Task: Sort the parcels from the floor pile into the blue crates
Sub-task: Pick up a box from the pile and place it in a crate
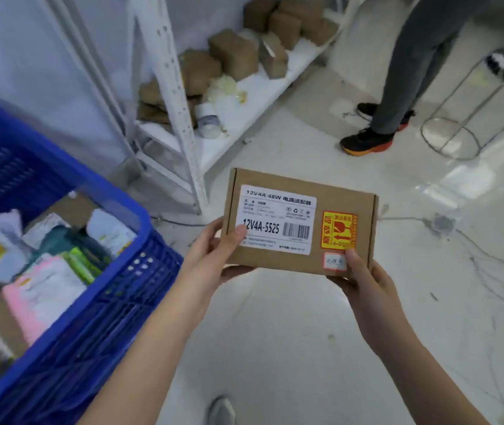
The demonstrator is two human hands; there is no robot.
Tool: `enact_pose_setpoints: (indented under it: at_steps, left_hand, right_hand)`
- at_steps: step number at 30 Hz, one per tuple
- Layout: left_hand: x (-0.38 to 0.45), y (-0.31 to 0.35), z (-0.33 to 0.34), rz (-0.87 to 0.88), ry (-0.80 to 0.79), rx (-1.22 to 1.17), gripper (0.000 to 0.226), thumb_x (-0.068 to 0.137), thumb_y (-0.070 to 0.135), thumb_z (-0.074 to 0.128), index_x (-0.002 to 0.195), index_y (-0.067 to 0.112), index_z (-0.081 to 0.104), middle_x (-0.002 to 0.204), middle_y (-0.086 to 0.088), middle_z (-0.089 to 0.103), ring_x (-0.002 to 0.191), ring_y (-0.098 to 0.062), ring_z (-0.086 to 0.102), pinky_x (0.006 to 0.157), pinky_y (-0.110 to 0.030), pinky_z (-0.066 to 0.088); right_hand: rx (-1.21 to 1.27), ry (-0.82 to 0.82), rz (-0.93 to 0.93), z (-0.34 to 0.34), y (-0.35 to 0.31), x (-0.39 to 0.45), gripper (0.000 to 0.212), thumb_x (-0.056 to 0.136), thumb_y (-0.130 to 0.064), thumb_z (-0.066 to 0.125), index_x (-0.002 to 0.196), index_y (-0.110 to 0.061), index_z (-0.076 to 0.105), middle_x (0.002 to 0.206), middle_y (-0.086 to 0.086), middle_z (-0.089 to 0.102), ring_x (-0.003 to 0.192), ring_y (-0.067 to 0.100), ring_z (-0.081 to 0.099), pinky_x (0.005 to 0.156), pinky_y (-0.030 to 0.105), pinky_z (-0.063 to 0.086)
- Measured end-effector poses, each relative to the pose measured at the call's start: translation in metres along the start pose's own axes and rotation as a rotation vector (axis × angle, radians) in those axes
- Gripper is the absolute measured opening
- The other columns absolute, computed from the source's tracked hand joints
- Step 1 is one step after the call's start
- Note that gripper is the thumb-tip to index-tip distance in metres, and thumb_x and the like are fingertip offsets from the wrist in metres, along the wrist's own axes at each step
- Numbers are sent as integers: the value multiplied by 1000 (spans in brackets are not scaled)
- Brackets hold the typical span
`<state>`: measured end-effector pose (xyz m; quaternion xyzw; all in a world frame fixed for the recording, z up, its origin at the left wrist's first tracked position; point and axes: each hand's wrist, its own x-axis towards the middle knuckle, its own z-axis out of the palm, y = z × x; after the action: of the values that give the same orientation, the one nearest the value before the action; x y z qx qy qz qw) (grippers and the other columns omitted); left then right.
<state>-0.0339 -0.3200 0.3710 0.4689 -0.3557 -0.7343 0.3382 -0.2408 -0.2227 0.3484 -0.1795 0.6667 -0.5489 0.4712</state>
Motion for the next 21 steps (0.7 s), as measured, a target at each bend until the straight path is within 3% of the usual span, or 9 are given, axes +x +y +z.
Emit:
enact_pose_setpoints:
  at_steps: [5,9,11,14,16,18,20,21]
  left_hand:
    - [-33,56,-84,98,162,-138,41,71,30,68,110,21,59,104,-2,72,89,-14,71,76,-38,60]
    - [-60,80,-154,154,304,-264,25,84,19,63,109,20,60,102,1,74,89,-15,71,68,-33,61]
    - [-71,85,-186,164,393,-281,18,87,20,60,104,26,63,98,6,75,86,-10,72,64,-29,60]
    - [-79,85,-230,127,514,-262,18,89,28,59,105,35,63,101,10,73,93,-7,69,79,-30,58]
    - [-78,84,-258,93,583,-208,12,88,37,58,97,43,62,99,21,70,95,0,63,83,-22,50]
    - [-70,83,-289,64,652,-145,6,89,41,56,89,46,59,85,34,61,83,14,53,69,-8,38]
    - [-54,78,-321,32,725,-74,11,93,36,53,102,38,58,88,28,58,79,14,49,64,-6,34]
    - [-43,77,-336,18,758,-41,17,94,32,52,109,30,58,93,20,59,79,10,50,64,-8,35]
  right_hand:
    - [-88,-160,-88,104,-26,-7,24,94,-21,49,113,-18,63,109,6,71,101,19,68,85,32,57]
    - [-239,-326,-179,186,-39,-16,20,88,-31,58,106,-23,65,106,5,71,93,16,70,75,24,58]
    - [-317,-418,-195,225,-42,-23,35,79,-44,62,107,-24,63,107,3,71,94,15,71,73,22,58]
    - [-424,-524,-211,278,-36,-27,46,73,-51,59,112,-25,58,107,-2,70,93,12,70,71,20,59]
    - [-527,-569,-233,311,-28,-23,39,82,-44,55,116,-26,52,106,-7,69,92,8,69,68,17,58]
    - [-639,-610,-273,345,-19,-14,35,92,-32,50,124,-21,43,109,-11,64,97,9,67,76,24,58]
    - [-740,-665,-291,380,-8,-2,28,95,-26,47,121,-19,37,108,-16,57,102,11,62,85,34,55]
    - [-793,-680,-297,397,-2,5,23,96,-26,46,115,-22,36,104,-18,55,99,8,60,81,31,53]
